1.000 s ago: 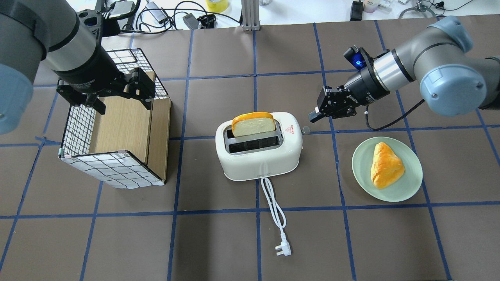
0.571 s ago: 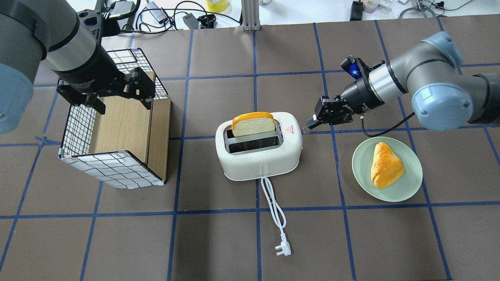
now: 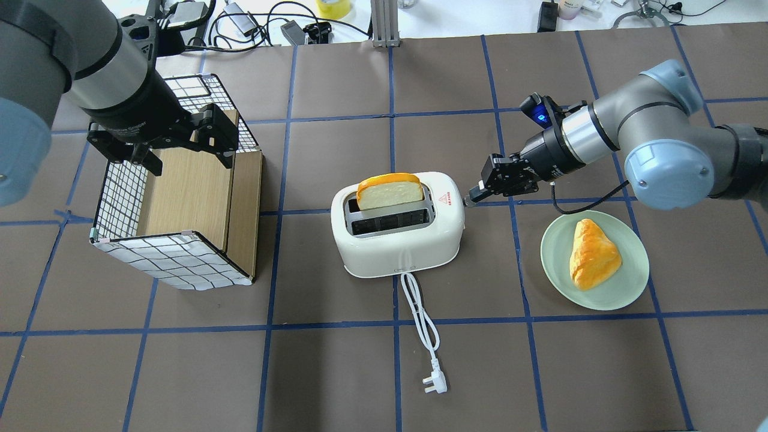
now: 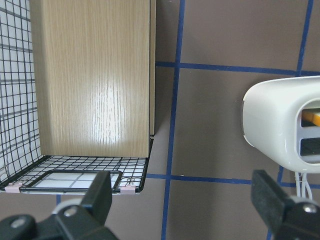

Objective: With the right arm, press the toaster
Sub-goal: 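Press the toaster lever down with the right gripper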

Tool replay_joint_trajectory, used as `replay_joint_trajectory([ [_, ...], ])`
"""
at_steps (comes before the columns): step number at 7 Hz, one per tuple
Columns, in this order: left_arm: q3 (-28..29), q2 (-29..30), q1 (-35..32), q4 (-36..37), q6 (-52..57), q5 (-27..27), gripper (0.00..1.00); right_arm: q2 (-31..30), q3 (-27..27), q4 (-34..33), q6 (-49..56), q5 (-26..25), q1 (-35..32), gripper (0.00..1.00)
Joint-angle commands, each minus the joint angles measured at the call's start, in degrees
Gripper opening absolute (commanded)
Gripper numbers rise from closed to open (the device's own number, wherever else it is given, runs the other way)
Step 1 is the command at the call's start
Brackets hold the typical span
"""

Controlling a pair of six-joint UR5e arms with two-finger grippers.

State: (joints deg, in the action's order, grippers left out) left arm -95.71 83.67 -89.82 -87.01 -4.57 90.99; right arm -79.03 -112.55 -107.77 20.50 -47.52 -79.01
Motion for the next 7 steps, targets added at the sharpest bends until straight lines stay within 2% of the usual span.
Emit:
replay_joint_trajectory([
  [1, 0.0, 0.0, 0.0, 0.0, 0.0, 0.1, 1.00, 0.5, -0.4, -1.4, 0.2, -0.6, 0.0, 0.00],
  [7, 0.0, 0.0, 0.0, 0.0, 0.0, 0.0, 1.00, 1.9, -3.6, -9.0, 0.6, -1.0, 0.0, 0.00],
])
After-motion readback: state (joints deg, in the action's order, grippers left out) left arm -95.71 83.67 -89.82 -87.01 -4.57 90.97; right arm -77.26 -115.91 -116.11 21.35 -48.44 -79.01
